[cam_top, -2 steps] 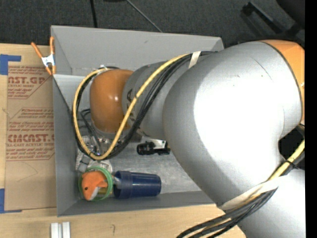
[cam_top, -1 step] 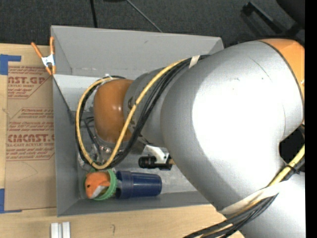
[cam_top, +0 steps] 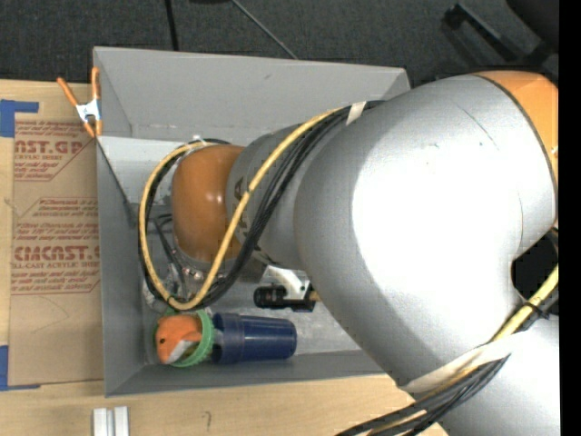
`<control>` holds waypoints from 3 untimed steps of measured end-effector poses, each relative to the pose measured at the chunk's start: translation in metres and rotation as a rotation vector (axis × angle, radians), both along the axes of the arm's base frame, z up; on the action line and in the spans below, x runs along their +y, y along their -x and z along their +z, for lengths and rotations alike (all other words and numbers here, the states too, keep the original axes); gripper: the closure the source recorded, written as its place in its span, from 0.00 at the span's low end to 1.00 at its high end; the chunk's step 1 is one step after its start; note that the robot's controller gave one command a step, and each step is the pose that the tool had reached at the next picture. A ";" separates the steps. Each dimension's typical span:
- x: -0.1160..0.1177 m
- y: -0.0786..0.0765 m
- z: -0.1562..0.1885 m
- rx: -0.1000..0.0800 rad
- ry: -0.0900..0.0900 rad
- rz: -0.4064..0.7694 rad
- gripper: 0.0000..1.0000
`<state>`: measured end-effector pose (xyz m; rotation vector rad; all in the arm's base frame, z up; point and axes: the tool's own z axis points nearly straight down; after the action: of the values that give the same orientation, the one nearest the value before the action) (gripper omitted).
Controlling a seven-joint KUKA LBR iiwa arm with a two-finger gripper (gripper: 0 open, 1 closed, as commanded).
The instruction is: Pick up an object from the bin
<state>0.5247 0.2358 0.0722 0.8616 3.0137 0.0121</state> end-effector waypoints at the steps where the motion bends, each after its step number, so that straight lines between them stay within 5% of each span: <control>1: 0.000 0.001 0.004 0.004 0.002 0.000 1.00; 3: -0.001 0.001 0.041 0.009 0.005 0.001 1.00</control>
Offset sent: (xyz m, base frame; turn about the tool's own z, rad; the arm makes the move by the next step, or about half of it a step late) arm 0.0001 -0.0001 0.1141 0.0000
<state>0.5233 0.2352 0.1128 0.8623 3.0208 0.0014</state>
